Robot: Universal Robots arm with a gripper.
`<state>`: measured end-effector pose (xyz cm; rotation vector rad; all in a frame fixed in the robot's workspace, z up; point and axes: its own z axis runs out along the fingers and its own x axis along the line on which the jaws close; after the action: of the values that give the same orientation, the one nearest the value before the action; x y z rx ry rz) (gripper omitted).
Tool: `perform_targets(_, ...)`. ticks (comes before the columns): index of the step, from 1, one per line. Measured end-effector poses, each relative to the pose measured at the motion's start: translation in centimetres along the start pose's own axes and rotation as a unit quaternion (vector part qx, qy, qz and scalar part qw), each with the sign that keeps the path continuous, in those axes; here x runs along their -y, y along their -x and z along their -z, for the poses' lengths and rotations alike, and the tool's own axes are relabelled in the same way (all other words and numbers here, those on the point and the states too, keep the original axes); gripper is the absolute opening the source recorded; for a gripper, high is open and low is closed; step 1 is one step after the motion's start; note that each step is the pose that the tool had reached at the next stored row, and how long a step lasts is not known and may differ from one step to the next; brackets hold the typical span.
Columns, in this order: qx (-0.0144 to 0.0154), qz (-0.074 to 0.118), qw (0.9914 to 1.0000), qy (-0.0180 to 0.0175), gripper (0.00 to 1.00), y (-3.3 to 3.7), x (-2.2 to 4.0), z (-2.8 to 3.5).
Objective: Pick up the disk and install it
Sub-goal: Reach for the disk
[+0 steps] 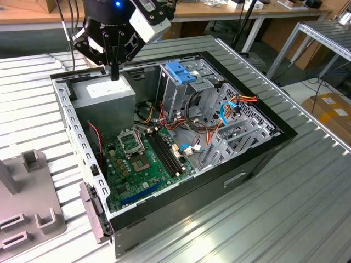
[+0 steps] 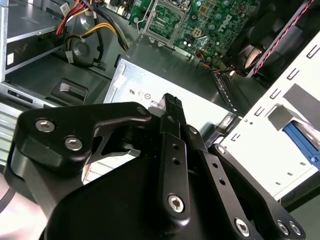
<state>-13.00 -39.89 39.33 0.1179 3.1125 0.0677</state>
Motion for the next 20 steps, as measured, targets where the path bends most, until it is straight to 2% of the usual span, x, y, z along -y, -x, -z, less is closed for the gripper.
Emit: perform_targets(20,0.0,0.0,1.0,0.0,0.11,-0.26,0.02,0.01)
